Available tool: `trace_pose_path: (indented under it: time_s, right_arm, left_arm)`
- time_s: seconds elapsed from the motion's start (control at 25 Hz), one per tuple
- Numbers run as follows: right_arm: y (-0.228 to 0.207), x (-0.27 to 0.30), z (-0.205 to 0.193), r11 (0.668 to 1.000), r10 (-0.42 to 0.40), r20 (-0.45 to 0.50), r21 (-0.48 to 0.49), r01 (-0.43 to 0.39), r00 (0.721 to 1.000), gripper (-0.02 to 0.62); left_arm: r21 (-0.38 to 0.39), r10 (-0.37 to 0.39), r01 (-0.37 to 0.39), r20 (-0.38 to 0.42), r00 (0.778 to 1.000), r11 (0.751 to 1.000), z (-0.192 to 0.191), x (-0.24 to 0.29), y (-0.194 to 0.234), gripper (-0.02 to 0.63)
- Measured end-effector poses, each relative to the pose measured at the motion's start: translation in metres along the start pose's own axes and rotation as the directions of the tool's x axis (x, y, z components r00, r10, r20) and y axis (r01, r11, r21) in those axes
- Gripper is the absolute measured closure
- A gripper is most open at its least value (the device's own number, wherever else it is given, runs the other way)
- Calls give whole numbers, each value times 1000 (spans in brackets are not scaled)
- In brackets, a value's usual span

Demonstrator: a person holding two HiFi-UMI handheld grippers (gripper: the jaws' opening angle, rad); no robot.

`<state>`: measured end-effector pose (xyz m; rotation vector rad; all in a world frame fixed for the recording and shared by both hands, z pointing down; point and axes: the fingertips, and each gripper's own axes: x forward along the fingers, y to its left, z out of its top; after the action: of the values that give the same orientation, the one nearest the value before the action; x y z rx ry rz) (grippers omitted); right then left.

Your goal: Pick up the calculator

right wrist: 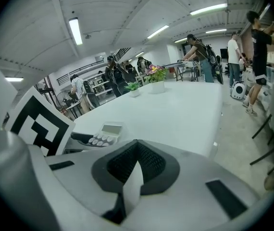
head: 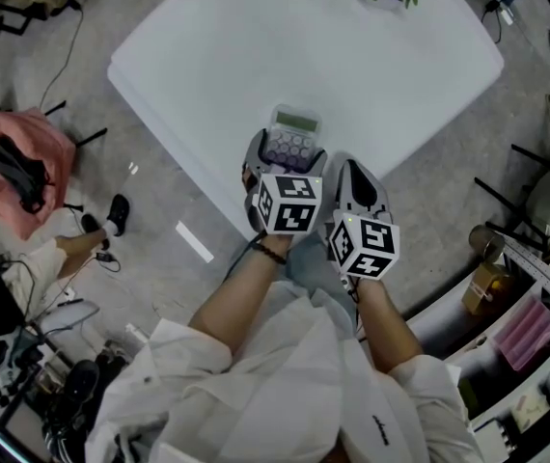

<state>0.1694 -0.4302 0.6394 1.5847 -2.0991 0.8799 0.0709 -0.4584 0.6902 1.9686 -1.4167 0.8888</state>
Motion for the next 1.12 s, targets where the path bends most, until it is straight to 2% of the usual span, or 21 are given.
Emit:
trace_pose_path:
  time_s: [0.24, 0.52, 0.8, 1.12]
  right_arm:
    - [5, -15, 10, 1000, -2, 28, -10, 3, 1000, 577]
    - [-4, -31, 16, 999, -34, 59, 11, 33, 998, 577]
    - [1, -45, 31, 999, -45, 112, 6, 45, 993, 578]
    - [11, -73, 69, 998, -60, 206, -8, 63, 977, 578]
  left_arm:
    - [17, -44, 44, -12, 999, 999, -1, 0, 2, 97]
    - [19, -88, 87, 20, 996, 996, 8, -8, 4, 98]
    - [33, -116, 113, 84, 990, 993, 28, -34, 6, 98]
    - [52, -126, 118, 200, 972, 992, 64, -82, 15, 98]
